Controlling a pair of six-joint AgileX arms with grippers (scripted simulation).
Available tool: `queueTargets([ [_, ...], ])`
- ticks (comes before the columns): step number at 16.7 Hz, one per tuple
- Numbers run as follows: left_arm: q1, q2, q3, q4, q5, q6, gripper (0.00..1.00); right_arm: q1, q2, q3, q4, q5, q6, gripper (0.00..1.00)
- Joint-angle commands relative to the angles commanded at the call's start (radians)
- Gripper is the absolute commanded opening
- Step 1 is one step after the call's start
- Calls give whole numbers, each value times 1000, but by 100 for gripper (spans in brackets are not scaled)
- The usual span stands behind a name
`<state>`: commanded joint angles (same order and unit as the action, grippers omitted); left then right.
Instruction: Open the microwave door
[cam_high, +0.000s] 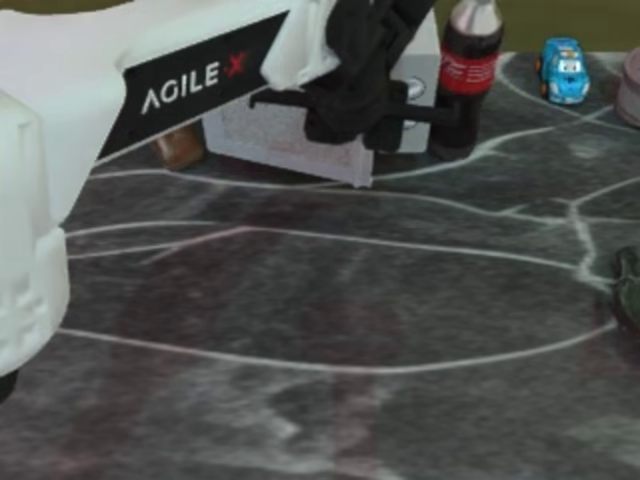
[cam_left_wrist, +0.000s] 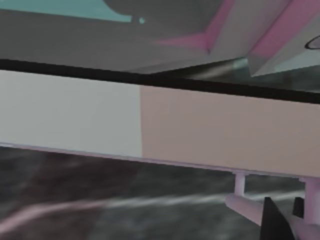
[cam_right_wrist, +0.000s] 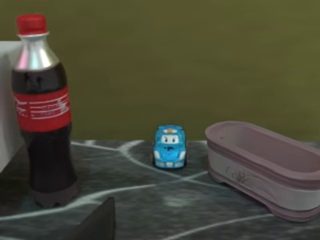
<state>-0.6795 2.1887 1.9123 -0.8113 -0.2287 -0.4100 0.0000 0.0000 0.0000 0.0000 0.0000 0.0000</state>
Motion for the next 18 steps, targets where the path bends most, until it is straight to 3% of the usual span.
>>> queueTargets([
  [18, 9, -69, -111, 57, 38, 73, 0, 0, 0, 0, 0, 0, 0, 100],
])
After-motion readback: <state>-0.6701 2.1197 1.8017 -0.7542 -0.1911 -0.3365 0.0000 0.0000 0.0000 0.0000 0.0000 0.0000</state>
